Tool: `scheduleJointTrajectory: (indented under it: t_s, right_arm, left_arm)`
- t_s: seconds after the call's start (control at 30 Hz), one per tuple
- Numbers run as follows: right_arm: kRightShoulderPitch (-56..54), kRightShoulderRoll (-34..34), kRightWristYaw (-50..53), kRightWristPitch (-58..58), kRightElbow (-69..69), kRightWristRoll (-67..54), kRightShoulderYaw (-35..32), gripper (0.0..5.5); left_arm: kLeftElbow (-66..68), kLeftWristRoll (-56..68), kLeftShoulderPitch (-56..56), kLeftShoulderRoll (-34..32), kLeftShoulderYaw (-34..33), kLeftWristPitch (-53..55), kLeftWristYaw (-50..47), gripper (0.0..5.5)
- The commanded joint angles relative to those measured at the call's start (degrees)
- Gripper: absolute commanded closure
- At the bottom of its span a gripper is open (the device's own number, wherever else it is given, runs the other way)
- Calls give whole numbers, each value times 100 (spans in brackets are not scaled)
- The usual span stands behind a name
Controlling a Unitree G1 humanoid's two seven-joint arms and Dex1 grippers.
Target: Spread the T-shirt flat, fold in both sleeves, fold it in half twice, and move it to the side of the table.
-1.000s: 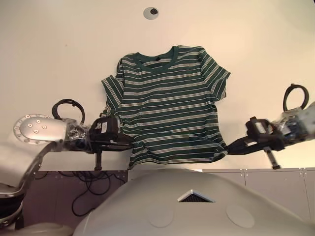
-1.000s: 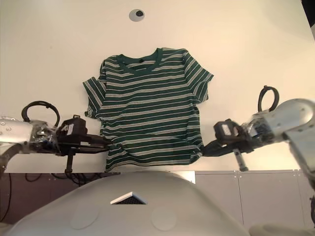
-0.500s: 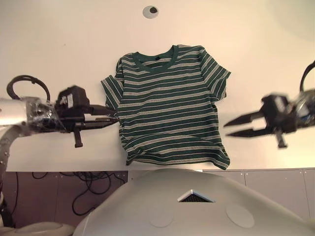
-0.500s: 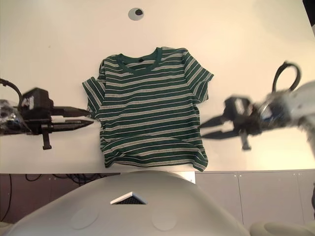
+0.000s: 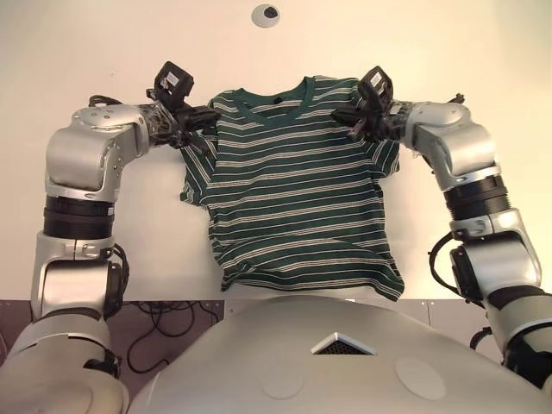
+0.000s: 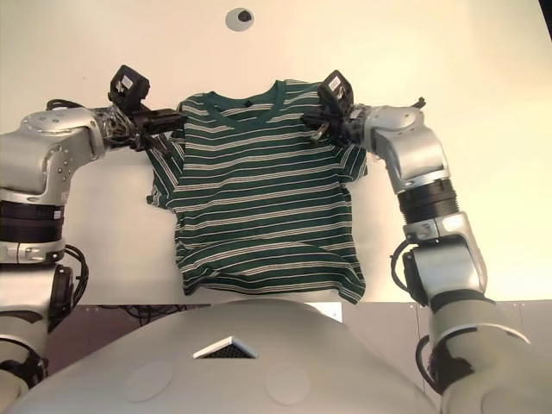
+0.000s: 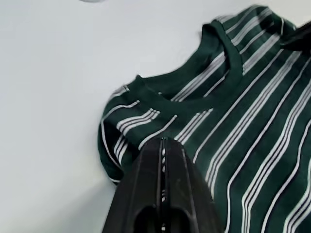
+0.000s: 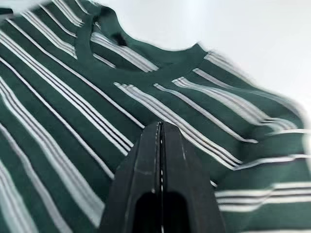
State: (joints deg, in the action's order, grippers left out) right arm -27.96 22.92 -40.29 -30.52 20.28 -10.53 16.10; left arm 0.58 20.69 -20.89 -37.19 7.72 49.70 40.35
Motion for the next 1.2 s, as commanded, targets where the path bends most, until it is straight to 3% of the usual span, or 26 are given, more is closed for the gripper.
scheduleJointTrajectory:
  t_s: [0.03,0.23,0.37,0.57,0.73,0.83,0.93,1.07,1.2]
  right_arm:
    - [-34,-148,268,243,671,329,-40,550]
    - [-196,-282,402,431,1305,460,-207,550]
    - [-351,-319,661,685,2102,737,-226,550]
    - [-935,-44,2270,2144,3858,1655,-134,550]
    - [-1024,-238,2715,3006,4293,1683,-459,550]
    - [-1005,-263,2656,3337,4105,1661,-580,550]
    - [-957,-223,2591,3494,3471,1504,-798,550]
    - [-654,-499,2147,2323,1901,503,-1473,550]
    - [-251,-617,1945,1417,815,308,-1425,550]
  left_arm:
    - [138,-273,-70,-152,313,-60,228,547]
    - [1963,-1144,-377,444,885,-874,-86,547]
    - [3332,-1590,-1281,841,956,-1865,-175,547]
    - [5233,-2049,-2618,1150,679,-3510,-365,547]
    - [5431,-1915,-2604,869,99,-4070,-420,547]
    - [4701,-1561,-2067,778,-385,-3712,-355,547]
    - [3287,-788,-1135,916,-982,-2429,-365,512]
    - [2245,179,-281,1525,-1773,-867,-990,460]
    - [2536,235,-200,1871,-2035,-665,-1562,414]
